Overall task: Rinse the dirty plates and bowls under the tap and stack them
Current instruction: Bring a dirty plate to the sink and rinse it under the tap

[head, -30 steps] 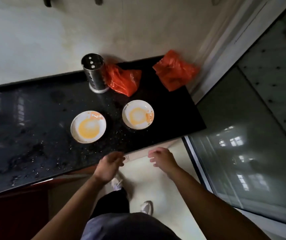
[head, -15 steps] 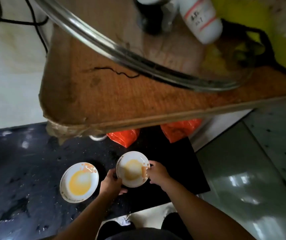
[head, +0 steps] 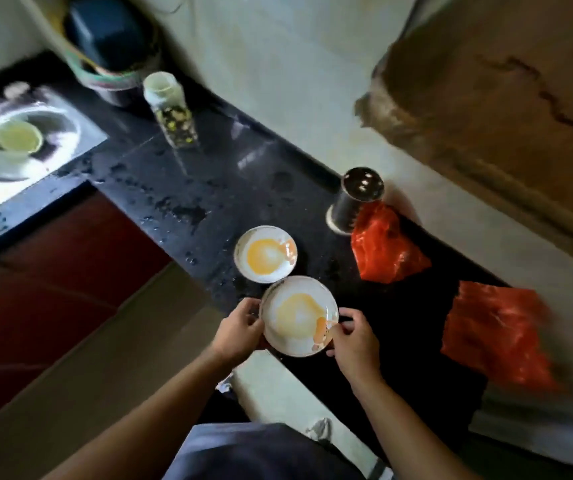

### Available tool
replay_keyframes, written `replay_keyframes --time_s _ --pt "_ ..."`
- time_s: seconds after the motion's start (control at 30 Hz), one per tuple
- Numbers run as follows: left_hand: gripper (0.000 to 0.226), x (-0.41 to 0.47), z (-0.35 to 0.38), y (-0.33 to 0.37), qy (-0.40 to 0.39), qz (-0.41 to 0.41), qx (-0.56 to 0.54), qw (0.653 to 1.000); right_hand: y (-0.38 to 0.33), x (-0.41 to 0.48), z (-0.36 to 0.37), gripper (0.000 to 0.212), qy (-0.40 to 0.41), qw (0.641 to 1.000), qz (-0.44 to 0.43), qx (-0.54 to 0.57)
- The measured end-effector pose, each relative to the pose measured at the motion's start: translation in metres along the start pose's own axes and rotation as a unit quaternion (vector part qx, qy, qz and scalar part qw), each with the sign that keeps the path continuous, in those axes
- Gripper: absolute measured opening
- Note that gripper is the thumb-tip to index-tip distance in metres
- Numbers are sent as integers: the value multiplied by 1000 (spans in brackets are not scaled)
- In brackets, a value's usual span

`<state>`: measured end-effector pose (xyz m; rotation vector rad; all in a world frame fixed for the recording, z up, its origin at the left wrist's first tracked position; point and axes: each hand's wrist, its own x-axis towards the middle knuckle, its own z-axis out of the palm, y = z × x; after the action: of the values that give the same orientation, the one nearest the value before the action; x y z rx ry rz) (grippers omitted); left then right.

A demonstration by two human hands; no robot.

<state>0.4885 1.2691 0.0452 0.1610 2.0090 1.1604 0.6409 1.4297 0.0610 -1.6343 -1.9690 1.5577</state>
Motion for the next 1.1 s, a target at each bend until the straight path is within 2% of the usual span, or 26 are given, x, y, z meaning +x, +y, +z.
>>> replay_keyframes --time_s 0.17,0.33,0.47,0.7,0.8,0.97,1.1 --pt "32 -33 -83 -27 87 -5 -103 991 -58 -31 70 25 -91 993 -70 -2" --pt "27 -53 -187 -59 170 -1 -175 970 -108 -60 179 18 -175 978 -107 -37" --pt "21 -60 -286 -88 193 2 -213 958 -148 -87 276 16 -214 966 -126 -70" --pt "34 -52 -434 -125 231 -14 -253 939 -229 -126 427 10 -290 939 -151 -105" --pt "38 -32 -482 -130 256 -33 -277 926 -260 -123 481 19 -304 930 -161 -132" --pt "18 25 -555 -122 300 -46 -319 898 -318 -93 574 18 -351 910 -169 -144" --pt "7 80 -620 -108 374 -42 -293 879 -382 -57 654 27 -409 881 -185 -153"
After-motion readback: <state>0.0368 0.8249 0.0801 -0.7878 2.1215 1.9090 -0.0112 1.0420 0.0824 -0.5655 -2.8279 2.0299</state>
